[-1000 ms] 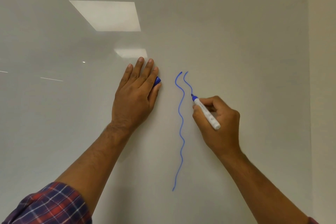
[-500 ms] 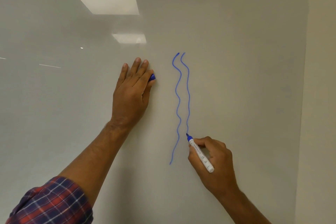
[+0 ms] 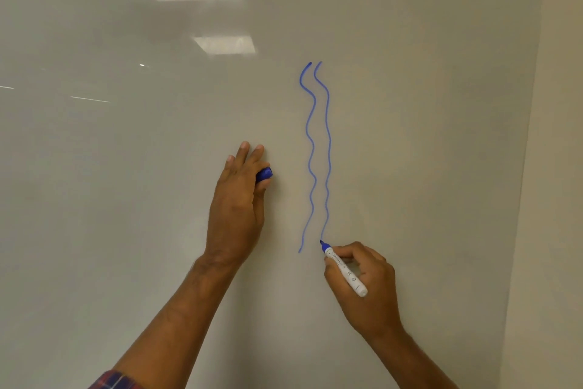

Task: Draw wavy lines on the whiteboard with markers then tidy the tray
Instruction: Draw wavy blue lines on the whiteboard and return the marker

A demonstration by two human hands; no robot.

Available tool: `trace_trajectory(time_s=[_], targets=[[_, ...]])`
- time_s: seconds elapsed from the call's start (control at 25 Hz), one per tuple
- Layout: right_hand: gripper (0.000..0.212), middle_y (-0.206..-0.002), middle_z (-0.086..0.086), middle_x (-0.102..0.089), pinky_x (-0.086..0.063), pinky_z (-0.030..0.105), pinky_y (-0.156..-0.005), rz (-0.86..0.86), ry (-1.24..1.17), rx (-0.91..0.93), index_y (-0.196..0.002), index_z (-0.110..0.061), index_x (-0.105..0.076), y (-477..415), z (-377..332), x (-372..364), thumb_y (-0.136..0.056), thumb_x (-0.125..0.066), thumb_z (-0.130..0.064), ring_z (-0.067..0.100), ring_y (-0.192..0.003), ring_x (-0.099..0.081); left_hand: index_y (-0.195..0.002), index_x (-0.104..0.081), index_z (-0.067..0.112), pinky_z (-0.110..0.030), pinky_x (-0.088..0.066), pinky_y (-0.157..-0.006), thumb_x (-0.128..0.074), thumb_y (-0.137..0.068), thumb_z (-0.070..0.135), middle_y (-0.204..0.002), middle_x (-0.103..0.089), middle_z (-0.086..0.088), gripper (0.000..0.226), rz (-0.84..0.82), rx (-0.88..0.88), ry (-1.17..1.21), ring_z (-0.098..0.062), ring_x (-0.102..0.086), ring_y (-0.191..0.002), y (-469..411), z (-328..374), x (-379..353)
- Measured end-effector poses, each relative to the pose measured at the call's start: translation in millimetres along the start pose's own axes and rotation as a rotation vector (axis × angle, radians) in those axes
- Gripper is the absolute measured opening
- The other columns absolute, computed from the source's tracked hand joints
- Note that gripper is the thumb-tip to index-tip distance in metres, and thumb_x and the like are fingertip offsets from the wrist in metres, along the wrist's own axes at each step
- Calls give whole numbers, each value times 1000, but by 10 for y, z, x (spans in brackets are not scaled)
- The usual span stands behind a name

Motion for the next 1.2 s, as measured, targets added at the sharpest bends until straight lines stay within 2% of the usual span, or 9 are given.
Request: trace_trajectory(time_s=[0.12,0.24,0.32,0.56,0.72,0.84,0.96,1.12,1.2], targets=[[10,-76,-4,-75,-58,32,-58,23,-203,-202,-87,-15,-75,59,178,51,-88,-79,-6,16,-68,-71,-151,-51,20,-35,-31,-129,-37,-114,33,-165,-45,0,42,-11,216,184,-14,-36,-156,325,-31,8],[9,-86,-1,-79,-63,32,-68,13,-312,-249,-93,-14,-75,176,154,58,-87,-81,-12,20,-80,-76,-131,-48,27,-43,-54,-105,-36,-114,26,-145,-64,10,21,107,367,403,-17,-66,-125,679,118,135],[19,-92,2,-80,-63,29,-72,12,-393,-275,-100,-15,-74,289,73,44,-82,-78,-23,21,-86,-77,-124,-45,23,-42,-56,-99,-35,-114,22,-134,-72,6,14,217,504,580,-23,-70,-120,917,157,205],[27,-102,7,-80,-64,35,-78,-43,-521,-275,-104,-25,-76,676,-218,-20,-81,-74,-40,31,-93,-78,-138,-46,15,-48,-57,-105,-35,-113,20,-123,-77,-17,28,267,1008,1174,-36,-73,-118,1622,252,-133],[22,-99,6,-81,-63,33,-82,-75,-559,-285,-106,-11,-75,852,-267,-61,-91,-68,-25,28,-93,-78,-140,-47,9,-52,-53,-110,-31,-116,20,-127,-73,-25,32,200,1226,1380,-39,-71,-123,1942,409,-351],[16,-94,-3,-81,-62,25,-78,-128,-529,-283,-104,-11,-74,988,-308,-117,-90,-66,-15,19,-89,-78,-134,-49,9,-50,-57,-107,-32,-114,22,-131,-70,-28,29,200,1330,1499,-40,-69,-124,2116,499,-422],[28,-94,-4,-80,-60,19,-75,-176,-520,-308,-103,-14,-74,1137,-317,-196,-85,-71,-35,16,-87,-78,-126,-50,10,-49,-56,-106,-42,-105,26,-133,-69,-30,28,202,1381,1555,-42,-68,-126,2275,553,-464],[55,-96,-7,-80,-62,22,-77,-198,-466,-344,-104,-19,-74,1278,-258,-243,-81,-71,-68,17,-90,-78,-127,-50,10,-52,-52,-110,-45,-101,29,-134,-68,-30,33,197,1411,1565,-44,-67,-127,2472,566,-496],[59,-96,-7,-80,-62,23,-77,-207,-439,-360,-104,-21,-74,1325,-211,-257,-80,-67,-74,18,-90,-78,-127,-50,10,-53,-51,-110,-45,-101,29,-134,-68,-30,33,195,1433,1567,-44,-67,-127,2546,574,-504]])
Point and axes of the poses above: each hand's wrist, its own y-axis away from the middle knuckle, its own x-axis out of the back of the hand, z = x × y, the point moved 10 cm from there along -y, towards the middle knuckle
